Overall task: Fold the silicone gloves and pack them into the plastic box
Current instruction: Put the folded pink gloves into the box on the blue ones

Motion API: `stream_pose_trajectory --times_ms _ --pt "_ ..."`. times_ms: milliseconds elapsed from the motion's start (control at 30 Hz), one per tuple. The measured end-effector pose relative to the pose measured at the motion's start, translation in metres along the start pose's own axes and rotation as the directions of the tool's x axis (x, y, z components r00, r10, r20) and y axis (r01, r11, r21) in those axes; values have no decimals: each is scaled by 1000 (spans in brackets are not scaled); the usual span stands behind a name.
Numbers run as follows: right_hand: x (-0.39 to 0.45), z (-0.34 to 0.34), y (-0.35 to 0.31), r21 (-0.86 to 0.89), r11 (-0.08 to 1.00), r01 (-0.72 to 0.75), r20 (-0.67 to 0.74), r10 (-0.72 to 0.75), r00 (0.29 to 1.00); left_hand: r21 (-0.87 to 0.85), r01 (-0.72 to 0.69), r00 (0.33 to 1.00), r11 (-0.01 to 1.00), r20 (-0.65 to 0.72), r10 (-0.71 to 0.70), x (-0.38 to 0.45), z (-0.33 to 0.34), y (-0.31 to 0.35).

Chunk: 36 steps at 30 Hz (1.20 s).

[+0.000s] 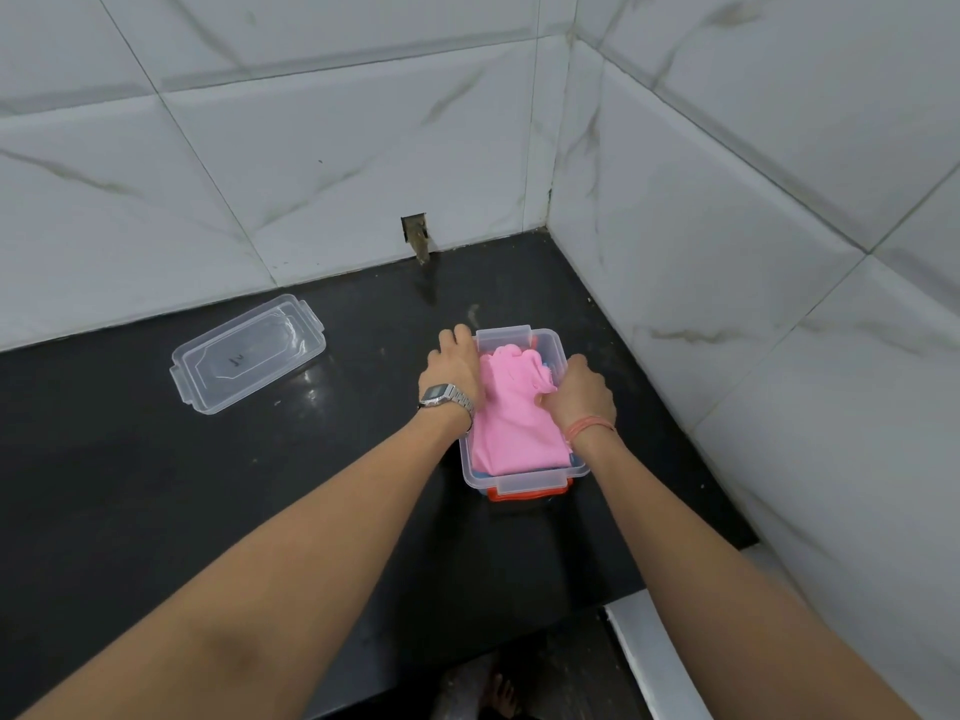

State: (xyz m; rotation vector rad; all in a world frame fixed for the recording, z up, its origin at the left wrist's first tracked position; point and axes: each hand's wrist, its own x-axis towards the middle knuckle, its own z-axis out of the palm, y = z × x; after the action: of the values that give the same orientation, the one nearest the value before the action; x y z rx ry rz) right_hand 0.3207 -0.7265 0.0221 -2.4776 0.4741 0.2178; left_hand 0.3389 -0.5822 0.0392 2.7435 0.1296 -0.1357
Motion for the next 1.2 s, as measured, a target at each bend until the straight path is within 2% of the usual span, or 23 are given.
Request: stream_pose_trajectory --times_ms 167,267,400,633,800,867,900,967,1000,1033,1067,1133,1200 --pt "-7 3 7 140 987 78 17 -81 997 -289 86 996 953 -11 -93 -23 15 -10" --pt "-16 10 8 224 970 91 46 -104 994 -312 66 996 948 -41 -83 -36 17 -21" --pt "-30 23 -2 316 945 86 94 -121 988 -354 116 989 928 -49 -142 -44 7 -44" --pt "-54 61 -44 324 935 143 94 -183 979 -350 210 952 913 -140 -273 -55 -14 -115" --pt "-68 83 -73 304 937 173 106 -214 971 -369 300 917 880 -142 -372 -61 -21 -145" --pt "-71 86 -78 236 944 229 72 -252 965 -344 290 913 893 -181 -367 -64 -23 -143" --pt "-72 88 -79 140 943 303 31 -310 950 -228 247 912 942 -274 -305 -66 -23 -141" --pt "-74 93 -81 -145 866 479 -24 -487 873 107 83 897 991 -442 -27 -68 -20 -135" --pt "-75 95 -81 -279 794 540 -14 -566 825 233 -15 884 972 -452 121 -69 -19 -133" --pt "-74 95 -83 -376 734 566 26 -602 798 309 -99 896 946 -385 219 -69 -17 -132" --pt "-74 95 -84 -446 691 569 67 -609 791 348 -140 919 927 -303 252 -68 -15 -134" --pt "-72 97 -86 -578 601 552 125 -603 788 411 -136 969 901 -133 207 -64 -10 -139" --pt "-73 100 -88 -684 504 526 156 -604 782 538 -112 979 836 -82 184 -63 -5 -141"
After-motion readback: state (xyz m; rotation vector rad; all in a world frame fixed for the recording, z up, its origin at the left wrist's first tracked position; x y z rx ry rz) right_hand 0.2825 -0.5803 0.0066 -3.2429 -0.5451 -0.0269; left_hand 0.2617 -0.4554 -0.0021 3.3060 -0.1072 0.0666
